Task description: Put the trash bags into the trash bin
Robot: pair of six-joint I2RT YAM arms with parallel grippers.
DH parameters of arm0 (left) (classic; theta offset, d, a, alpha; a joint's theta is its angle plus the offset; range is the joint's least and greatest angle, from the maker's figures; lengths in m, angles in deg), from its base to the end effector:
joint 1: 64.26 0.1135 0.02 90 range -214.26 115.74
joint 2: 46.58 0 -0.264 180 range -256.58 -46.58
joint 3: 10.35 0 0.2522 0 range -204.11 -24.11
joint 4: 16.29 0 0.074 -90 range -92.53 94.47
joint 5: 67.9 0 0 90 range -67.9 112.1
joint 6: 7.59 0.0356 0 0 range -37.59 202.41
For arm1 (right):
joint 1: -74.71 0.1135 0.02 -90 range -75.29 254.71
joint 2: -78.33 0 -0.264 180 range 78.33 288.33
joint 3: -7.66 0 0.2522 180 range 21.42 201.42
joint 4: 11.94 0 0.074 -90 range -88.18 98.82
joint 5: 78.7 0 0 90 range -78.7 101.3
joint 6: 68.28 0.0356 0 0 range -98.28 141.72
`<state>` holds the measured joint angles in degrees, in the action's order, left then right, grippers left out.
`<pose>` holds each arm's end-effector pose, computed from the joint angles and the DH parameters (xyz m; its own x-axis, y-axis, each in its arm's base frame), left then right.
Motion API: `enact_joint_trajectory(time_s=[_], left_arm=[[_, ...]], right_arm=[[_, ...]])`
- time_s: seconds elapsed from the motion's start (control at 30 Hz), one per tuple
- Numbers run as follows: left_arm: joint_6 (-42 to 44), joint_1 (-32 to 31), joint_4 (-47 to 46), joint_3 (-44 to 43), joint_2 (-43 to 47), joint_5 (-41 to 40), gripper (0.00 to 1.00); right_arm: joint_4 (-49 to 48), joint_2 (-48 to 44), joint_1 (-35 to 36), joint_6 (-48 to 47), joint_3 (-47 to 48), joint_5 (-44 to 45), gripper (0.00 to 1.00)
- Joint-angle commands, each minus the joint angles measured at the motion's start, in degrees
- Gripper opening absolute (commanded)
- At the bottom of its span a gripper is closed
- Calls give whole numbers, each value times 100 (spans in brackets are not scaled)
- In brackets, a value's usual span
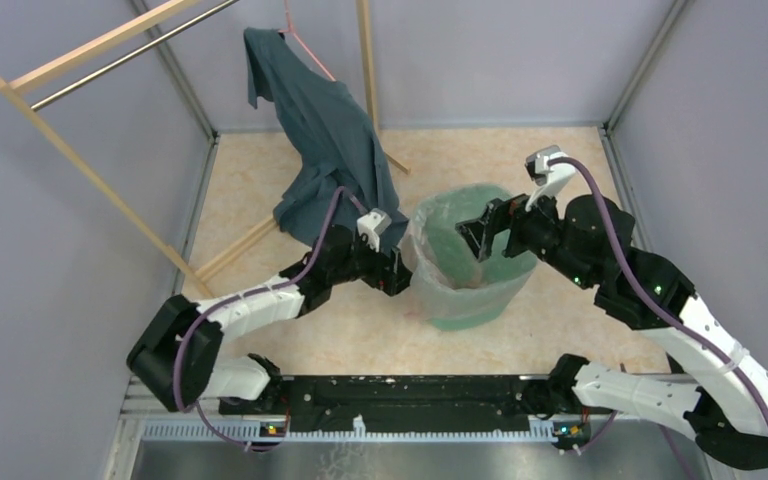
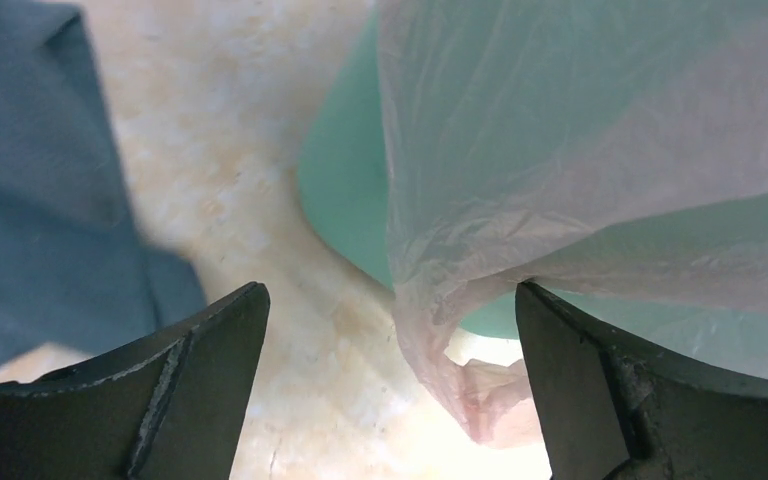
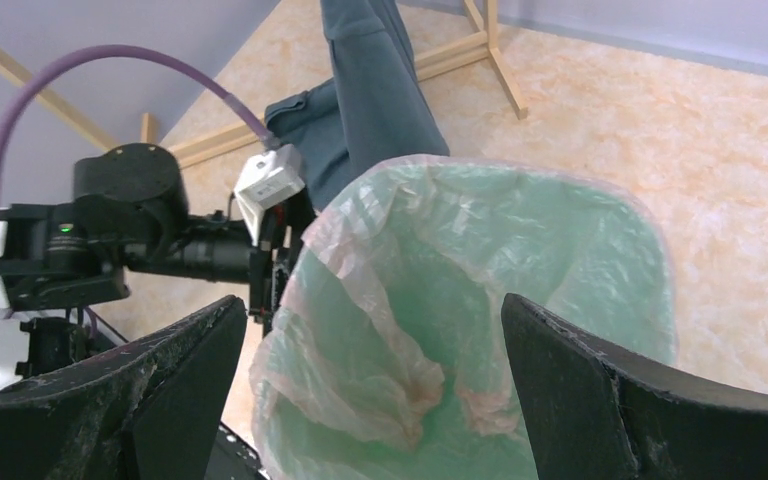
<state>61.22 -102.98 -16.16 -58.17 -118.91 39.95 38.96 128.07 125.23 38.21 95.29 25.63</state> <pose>0.2018 -0.1758 0.2154 -0.5971 0.0377 -0.8013 0.6403 0.6242 -0.4477 0.1048 0.1134 0.4454 -0.3060 0.0611 -0.9501 -0.5294 0.8185 0.2231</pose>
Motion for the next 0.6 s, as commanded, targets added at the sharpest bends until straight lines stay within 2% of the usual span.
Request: enact_joint_trajectory(time_s=[0.0,0.1,0.13,0.27,0.4,0.57], left_arm=[[760,-4,-1856,-77,-721,1199,99],[631,-75,-1853,-564,-1419,1679,97],[499,-375,-2071,-830,-1848,1700,95],[419,-970,-2393,-945,-1997,1066,96],[-24,-1094,-2450,-727,-1818,761,96],[-362,-1086,-2433,279,-780,343,97]], right_arm=[[-216,-280,19,-76,-45,-17,99],[-96,-414,19,-92,-17,141,99],[-19,-511,19,-126,24,225,99],[97,-572,19,-163,159,269,99],[189,-668,19,-171,216,335,99],[266,-734,17,-207,232,418,99]])
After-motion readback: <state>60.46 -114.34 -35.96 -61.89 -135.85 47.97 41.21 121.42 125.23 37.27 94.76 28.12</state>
